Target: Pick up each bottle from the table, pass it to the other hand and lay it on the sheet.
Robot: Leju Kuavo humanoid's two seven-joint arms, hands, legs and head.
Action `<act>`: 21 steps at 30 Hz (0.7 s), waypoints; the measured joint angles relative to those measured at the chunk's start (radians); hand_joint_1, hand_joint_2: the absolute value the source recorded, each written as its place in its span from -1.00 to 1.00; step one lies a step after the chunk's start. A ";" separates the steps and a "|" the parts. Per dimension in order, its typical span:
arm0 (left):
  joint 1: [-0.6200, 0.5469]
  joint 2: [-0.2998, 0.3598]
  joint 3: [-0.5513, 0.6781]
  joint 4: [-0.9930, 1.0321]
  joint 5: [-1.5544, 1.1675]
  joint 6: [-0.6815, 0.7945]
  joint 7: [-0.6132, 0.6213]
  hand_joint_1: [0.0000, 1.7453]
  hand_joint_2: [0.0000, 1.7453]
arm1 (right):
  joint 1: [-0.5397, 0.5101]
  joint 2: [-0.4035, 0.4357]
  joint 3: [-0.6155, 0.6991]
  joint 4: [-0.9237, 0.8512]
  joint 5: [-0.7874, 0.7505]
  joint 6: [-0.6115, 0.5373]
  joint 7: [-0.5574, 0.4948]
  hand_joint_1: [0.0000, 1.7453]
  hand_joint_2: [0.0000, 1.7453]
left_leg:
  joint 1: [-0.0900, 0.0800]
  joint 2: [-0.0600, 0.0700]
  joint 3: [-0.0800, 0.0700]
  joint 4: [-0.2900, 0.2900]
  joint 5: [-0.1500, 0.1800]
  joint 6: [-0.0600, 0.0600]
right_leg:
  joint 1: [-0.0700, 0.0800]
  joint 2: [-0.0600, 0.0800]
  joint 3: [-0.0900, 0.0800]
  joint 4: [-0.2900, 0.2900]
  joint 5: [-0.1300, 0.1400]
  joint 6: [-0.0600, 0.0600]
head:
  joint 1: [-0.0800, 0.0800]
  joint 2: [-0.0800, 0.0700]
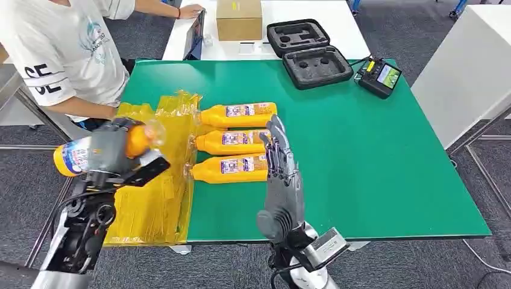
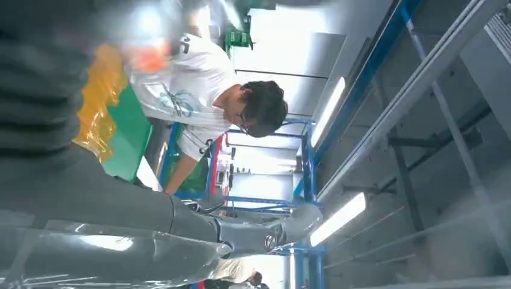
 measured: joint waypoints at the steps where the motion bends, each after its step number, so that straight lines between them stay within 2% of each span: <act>1: -0.012 0.006 -0.012 0.038 -0.017 -0.010 0.005 1.00 1.00 | 0.000 0.002 -0.005 0.000 0.001 0.006 0.000 -1.00 1.00 | 0.000 0.001 0.000 0.000 0.000 0.000 | 0.000 0.001 0.000 0.000 0.000 0.000 | 0.000 0.000; 4: -0.053 0.022 -0.046 0.166 -0.061 -0.029 0.014 1.00 1.00 | -0.005 0.013 -0.018 0.006 0.004 0.026 0.000 -1.00 1.00 | 0.000 0.001 0.000 0.000 0.001 0.001 | 0.000 0.001 0.000 0.000 0.001 0.001 | 0.000 0.000; 21: -0.146 0.041 -0.118 0.548 -0.077 -0.088 -0.007 1.00 1.00 | -0.021 0.041 -0.051 0.059 0.015 0.064 0.000 -1.00 1.00 | 0.000 -0.003 0.000 0.000 0.001 0.001 | 0.000 -0.002 0.002 0.000 0.000 0.001 | 0.000 0.000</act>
